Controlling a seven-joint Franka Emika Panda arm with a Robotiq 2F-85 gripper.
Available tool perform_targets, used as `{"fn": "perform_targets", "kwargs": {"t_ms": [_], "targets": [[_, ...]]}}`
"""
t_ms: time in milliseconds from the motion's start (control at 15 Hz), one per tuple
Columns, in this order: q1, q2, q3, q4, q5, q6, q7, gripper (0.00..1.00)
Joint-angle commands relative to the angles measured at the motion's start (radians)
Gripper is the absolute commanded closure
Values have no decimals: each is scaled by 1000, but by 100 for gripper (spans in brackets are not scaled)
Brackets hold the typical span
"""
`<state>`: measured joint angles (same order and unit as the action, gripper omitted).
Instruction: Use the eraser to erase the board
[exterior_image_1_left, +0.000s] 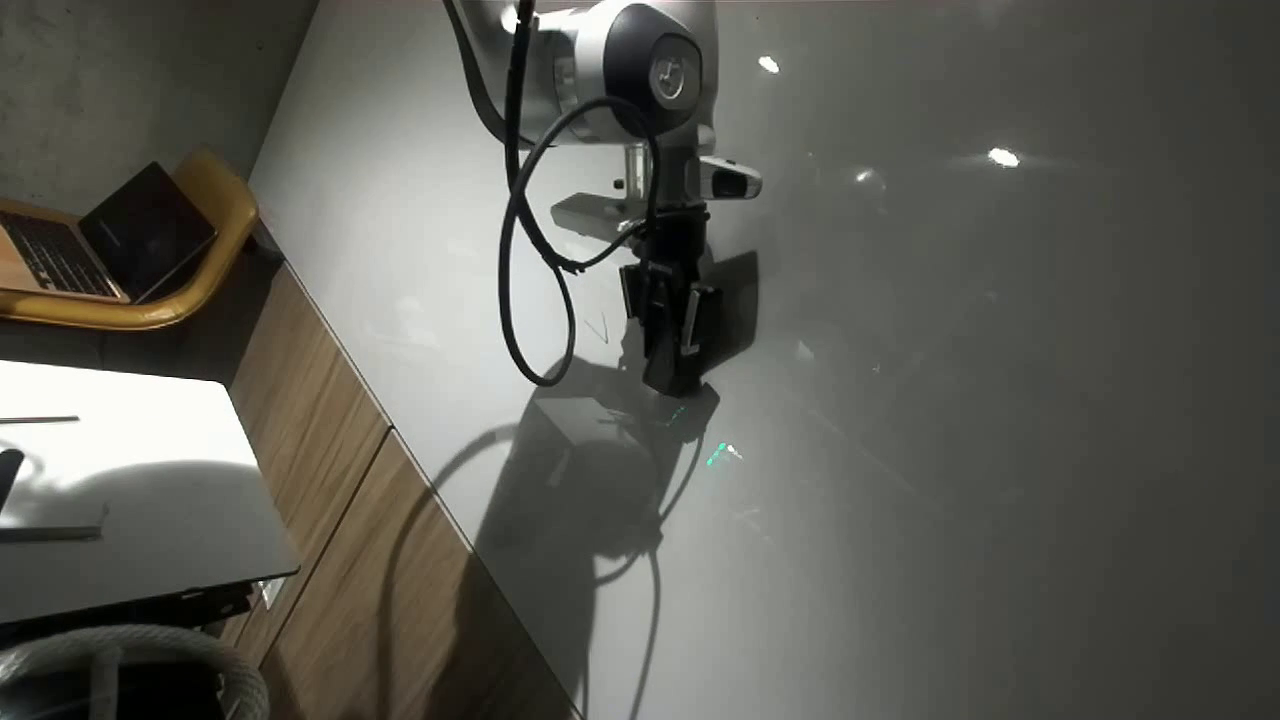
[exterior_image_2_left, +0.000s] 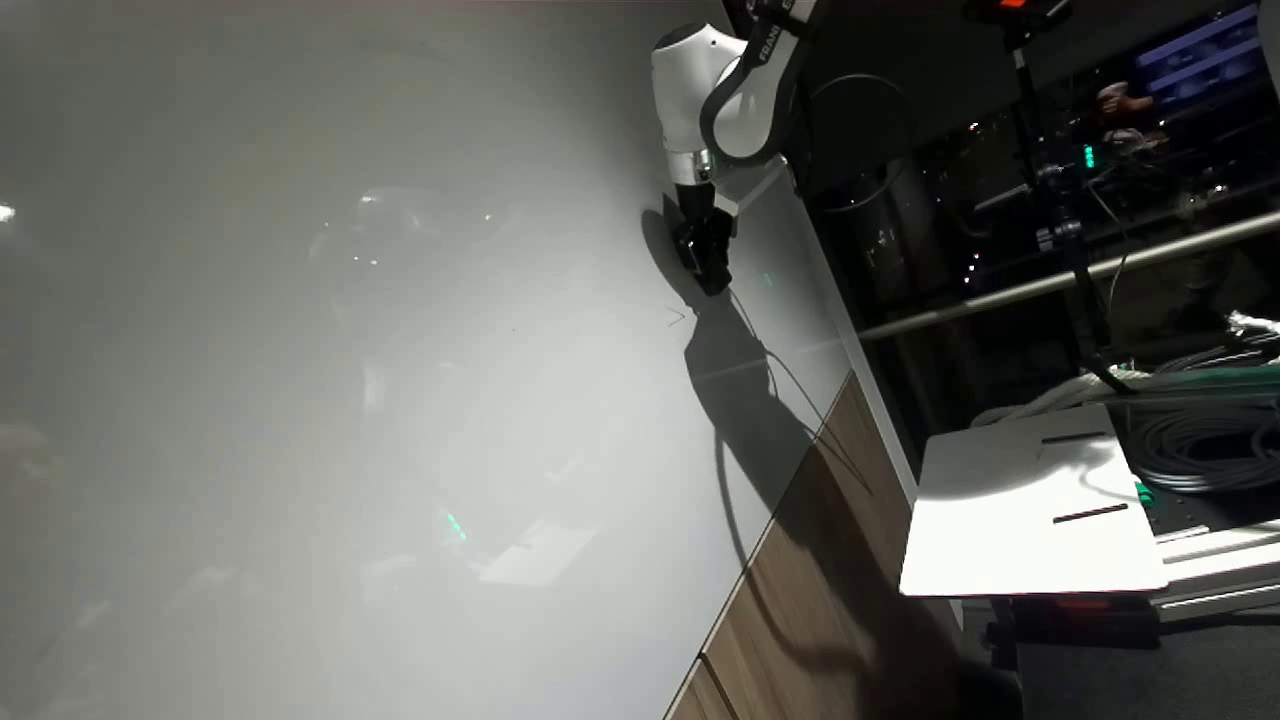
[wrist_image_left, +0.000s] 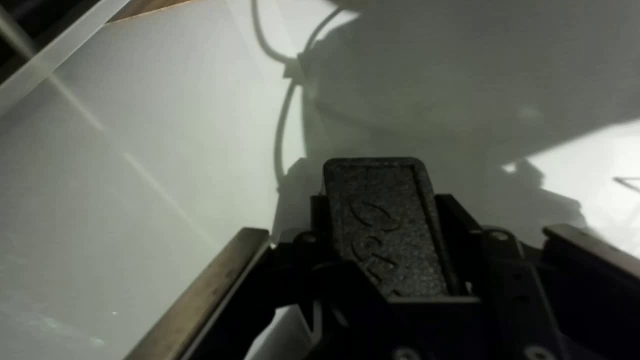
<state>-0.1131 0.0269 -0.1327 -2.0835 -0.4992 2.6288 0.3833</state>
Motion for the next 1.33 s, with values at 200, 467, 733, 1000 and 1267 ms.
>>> {"fn": "perform_targets", "kwargs": {"t_ms": [200, 467, 733, 1000, 1267], "targets": [[69, 11, 65, -98, 9, 88, 37, 70], [100, 18, 81, -51, 23, 50, 19, 70], [137, -5, 115, 26, -4, -57, 31, 70], [137, -22, 132, 89, -31, -155, 19, 70], [102, -46, 108, 75, -21, -151, -21, 70]]}}
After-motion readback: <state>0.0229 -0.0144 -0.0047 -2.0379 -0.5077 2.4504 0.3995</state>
